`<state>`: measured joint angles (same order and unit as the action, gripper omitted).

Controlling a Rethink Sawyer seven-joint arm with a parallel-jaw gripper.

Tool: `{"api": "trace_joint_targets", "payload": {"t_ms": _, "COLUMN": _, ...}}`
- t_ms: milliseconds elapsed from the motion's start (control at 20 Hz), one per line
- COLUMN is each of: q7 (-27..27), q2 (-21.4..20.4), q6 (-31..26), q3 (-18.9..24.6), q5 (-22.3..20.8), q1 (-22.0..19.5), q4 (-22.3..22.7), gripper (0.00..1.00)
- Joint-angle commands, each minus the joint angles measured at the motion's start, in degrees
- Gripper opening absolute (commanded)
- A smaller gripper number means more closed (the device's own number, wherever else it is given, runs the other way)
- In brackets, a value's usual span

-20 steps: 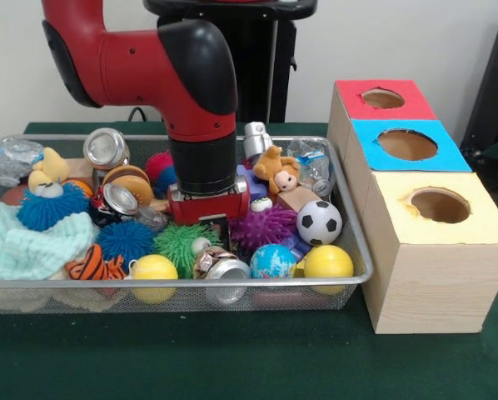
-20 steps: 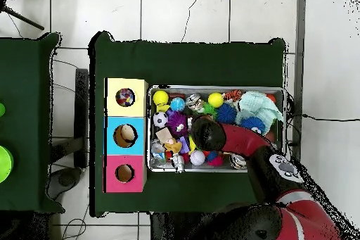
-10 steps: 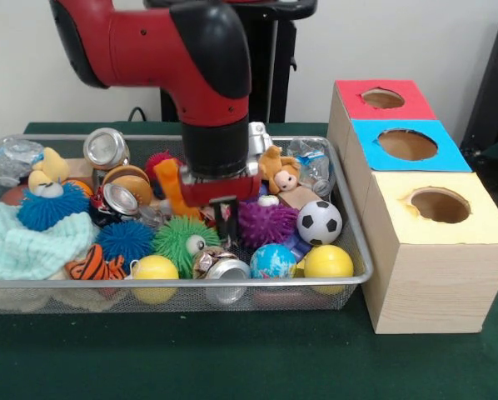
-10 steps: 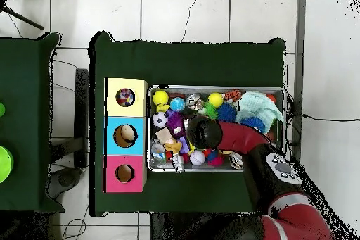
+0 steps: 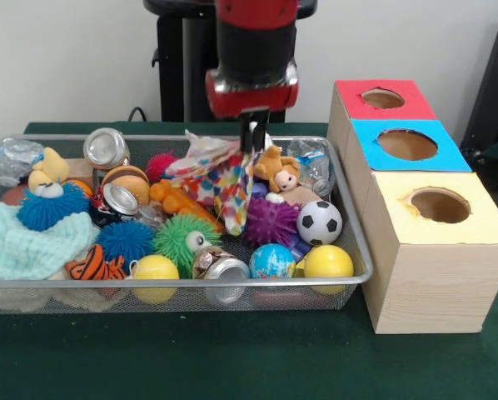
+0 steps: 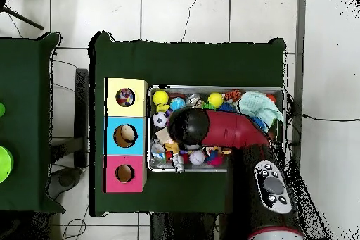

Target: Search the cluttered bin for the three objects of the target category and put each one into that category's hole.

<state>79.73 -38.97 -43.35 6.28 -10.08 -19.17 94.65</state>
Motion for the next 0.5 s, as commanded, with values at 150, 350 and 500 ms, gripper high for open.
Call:
{"api": "trace_joint_targets", "payload": {"t_ms": 150, "q7": 14.86, "q2": -1.43, "q6": -5.04, "q3": -1.88, "q5": 4.49, "q1": 2.70, "q4": -2.16, "gripper": 0.00}}
{"api": "trace_joint_targets", "payload": {"t_ms": 350, "q7": 17.72, "q2": -0.29, "q6": -3.13, "q3": -2.83, "q5": 6.40, "q1": 4.92, "q4": -2.43, "gripper": 0.00}}
{"api": "trace_joint_targets", "payload": {"t_ms": 500, "q7": 21.08, "q2": 1.77, "q6": 0.64, "q3": -3.50, "q5": 8.21, "q1": 6.92, "q4": -2.39, "gripper": 0.00}}
